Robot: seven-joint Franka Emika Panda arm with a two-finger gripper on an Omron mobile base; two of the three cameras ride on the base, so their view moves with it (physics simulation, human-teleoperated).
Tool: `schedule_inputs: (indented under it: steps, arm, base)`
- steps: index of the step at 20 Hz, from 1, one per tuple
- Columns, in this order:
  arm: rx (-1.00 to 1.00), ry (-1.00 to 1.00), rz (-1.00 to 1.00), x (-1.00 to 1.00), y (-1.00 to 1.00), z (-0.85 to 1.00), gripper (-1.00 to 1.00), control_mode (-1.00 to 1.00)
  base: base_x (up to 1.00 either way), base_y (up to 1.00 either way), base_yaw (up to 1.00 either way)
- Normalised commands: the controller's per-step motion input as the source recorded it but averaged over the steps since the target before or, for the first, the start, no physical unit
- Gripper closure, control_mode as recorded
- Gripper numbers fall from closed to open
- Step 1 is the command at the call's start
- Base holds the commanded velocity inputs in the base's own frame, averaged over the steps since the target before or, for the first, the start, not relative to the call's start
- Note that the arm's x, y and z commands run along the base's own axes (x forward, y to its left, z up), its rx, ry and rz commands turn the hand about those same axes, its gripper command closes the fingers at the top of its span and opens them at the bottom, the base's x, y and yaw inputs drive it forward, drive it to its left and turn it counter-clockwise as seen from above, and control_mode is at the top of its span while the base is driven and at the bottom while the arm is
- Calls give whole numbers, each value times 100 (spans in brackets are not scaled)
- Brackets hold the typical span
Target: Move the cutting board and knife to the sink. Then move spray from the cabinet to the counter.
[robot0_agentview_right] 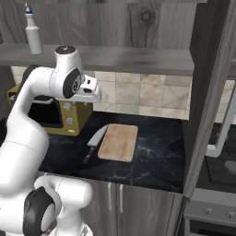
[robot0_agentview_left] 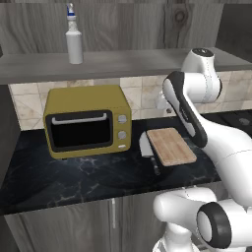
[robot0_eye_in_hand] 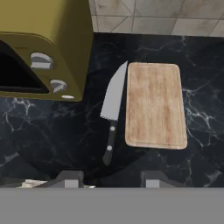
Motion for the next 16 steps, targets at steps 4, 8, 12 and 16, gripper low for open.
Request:
schedule_inputs:
  steps: [4, 8, 12, 16]
  arm:
    - [0, 0, 0, -4, -2, 0, -100, -100]
    - [7, -5, 0, -18, -20, -6, -100, -100]
    - [8, -4, 0, -21, -28, -10, -100, -100]
    - [-1, -6, 0, -8, -31, -21, -100, -100]
  base:
    - [0, 0, 0]
    - [0, 0, 0]
    - [0, 0, 0]
    - [0, 0, 0]
